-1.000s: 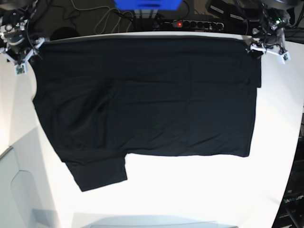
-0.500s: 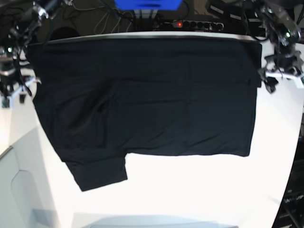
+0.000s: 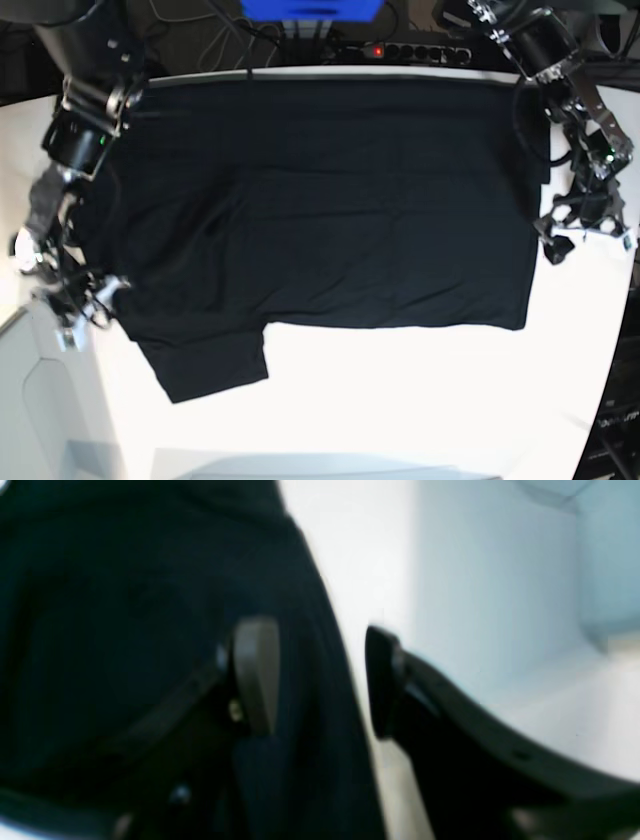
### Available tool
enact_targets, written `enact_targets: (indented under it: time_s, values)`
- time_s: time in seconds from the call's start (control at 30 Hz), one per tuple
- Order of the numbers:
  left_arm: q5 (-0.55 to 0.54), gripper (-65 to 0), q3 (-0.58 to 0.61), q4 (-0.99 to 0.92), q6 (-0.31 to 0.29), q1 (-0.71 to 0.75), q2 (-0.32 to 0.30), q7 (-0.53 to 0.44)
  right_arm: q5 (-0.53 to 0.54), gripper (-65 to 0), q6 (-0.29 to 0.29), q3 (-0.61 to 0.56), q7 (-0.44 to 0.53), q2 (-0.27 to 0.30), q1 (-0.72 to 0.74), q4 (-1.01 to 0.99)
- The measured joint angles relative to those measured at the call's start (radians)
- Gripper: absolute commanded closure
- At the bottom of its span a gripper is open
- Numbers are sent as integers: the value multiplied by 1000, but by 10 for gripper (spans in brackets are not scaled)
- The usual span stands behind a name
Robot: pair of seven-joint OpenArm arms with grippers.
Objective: Fold the T-shirt properly
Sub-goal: 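Open both grippers and release the shoulder edge, then move both grippers to the shirt's side edges near the hem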
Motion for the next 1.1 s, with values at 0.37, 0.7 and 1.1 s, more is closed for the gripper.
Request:
enact_targets:
  time_s: [0.37,0.7,1.1]
  values:
    - [139,-534,147,-123,0,-103,-36,-140,3,-288,-161,-91,435,70,113,-508]
    - [247,-534,291,-478,1,-289,-48,-315,8,-288,-180,-91,478,56,106,-524]
    - [315,-534,455,-949,2,-513,-50,-604,16,-211,-180,-93,512,23,90,-518]
